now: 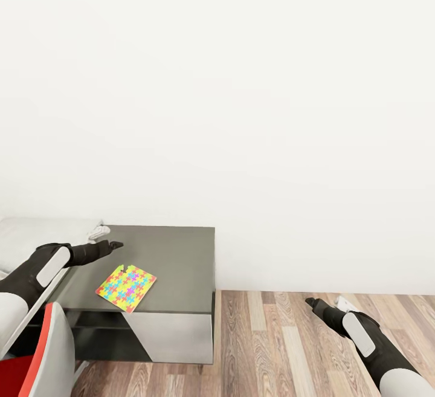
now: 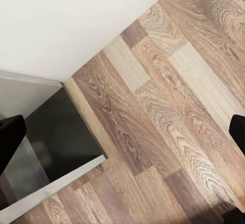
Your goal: Put all the toys in the child's room - the three board games (two on the bed and one on the table), the two jigsaw puzzles on the table, and the tennis ball on the table - inside the toy box on the table in the child's room.
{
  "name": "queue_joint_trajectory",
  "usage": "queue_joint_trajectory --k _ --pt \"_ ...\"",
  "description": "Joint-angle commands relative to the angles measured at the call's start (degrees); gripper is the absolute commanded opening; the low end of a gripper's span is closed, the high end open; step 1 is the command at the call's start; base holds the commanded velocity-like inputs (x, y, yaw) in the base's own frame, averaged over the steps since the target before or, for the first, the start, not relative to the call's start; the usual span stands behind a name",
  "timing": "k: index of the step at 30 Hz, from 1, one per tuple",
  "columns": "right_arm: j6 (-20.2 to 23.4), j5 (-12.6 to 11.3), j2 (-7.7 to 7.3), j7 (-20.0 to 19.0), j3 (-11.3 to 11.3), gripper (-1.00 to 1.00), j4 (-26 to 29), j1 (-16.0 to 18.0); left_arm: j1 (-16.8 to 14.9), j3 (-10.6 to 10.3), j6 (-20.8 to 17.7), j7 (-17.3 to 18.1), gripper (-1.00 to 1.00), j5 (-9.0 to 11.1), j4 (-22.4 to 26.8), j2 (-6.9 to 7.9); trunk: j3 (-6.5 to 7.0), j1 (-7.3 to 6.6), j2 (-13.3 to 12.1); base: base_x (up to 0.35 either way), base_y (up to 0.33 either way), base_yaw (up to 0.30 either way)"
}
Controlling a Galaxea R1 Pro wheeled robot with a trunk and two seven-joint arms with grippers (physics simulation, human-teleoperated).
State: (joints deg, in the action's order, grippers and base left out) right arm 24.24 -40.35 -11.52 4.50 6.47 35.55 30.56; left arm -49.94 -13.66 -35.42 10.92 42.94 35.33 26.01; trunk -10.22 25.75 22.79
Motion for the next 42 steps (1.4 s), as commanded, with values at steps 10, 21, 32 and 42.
queue_joint_trajectory --k 10,21,32,42 --pt "0.27 -0.61 0.00 0.50 0.04 1.00 0.13 0.03 -0.07 -0.12 -0.08 -4.16 1.00 0.10 0.01 -0.08 -0.75 0.04 0.13 0.000 0.000 0.000" --pt "0.20 -0.61 0.02 0.51 0.03 1.00 0.13 0.03 -0.07 -0.14 -0.08 -4.58 1.00 0.06 0.01 -0.09 -1.75 0.04 0.13 0.000 0.000 0.000" --pt "0.13 -0.61 0.08 0.51 -0.05 1.00 0.13 0.03 -0.07 -0.16 -0.04 -4.59 1.00 0.06 0.01 -0.09 -2.77 0.04 0.13 0.000 0.000 0.000" --pt "0.11 -0.61 0.09 0.51 -0.05 1.00 0.13 0.03 -0.07 0.01 0.08 -4.18 1.00 0.12 0.01 0.18 -3.69 0.04 0.13 0.000 0.000 0.000"
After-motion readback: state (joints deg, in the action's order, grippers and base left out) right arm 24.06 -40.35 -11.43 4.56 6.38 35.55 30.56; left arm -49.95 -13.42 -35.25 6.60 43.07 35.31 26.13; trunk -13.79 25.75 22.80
